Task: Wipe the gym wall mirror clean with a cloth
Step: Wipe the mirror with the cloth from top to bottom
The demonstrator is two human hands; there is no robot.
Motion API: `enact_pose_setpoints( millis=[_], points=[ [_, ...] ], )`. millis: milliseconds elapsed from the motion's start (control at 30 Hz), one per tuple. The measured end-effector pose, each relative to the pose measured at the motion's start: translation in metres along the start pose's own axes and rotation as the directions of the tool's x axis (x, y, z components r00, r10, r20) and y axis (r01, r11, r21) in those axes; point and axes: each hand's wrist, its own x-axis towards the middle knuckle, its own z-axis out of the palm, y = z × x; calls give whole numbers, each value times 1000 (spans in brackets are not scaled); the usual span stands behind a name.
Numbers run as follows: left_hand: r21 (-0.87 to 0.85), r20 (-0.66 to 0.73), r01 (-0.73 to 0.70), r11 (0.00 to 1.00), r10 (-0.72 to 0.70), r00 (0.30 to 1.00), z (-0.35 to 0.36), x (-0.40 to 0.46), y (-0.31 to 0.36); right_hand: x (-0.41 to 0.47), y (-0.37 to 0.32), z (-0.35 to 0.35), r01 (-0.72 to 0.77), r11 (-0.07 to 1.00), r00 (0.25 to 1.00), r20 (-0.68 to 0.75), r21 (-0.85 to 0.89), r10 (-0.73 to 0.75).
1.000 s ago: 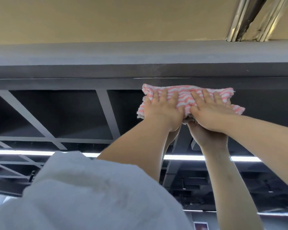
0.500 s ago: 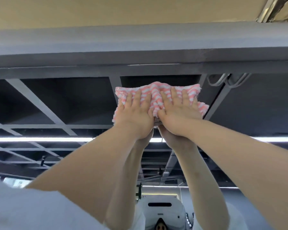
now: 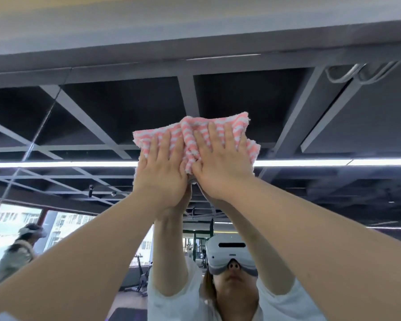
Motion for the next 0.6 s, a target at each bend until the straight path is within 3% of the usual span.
enact_pose_setpoints(
  millis=[167, 300, 467, 600],
  points=[
    [20, 45, 45, 999, -46, 998, 7, -35, -31, -12, -37, 12, 104, 995, 994, 33, 4, -104],
    [-119, -1, 59, 991, -59, 998, 24, -66, -48, -29, -51, 18, 224, 974, 974, 47, -25, -222],
    [-277, 2, 219, 935, -227, 974, 30, -93, -26, -47, -35, 19, 309, 948, 949, 97, -71, -302],
    [-206, 20, 200, 958, -200, 980, 40, -107, -3, -62, -8, 23, 329, 941, 942, 100, -85, -320]
  ],
)
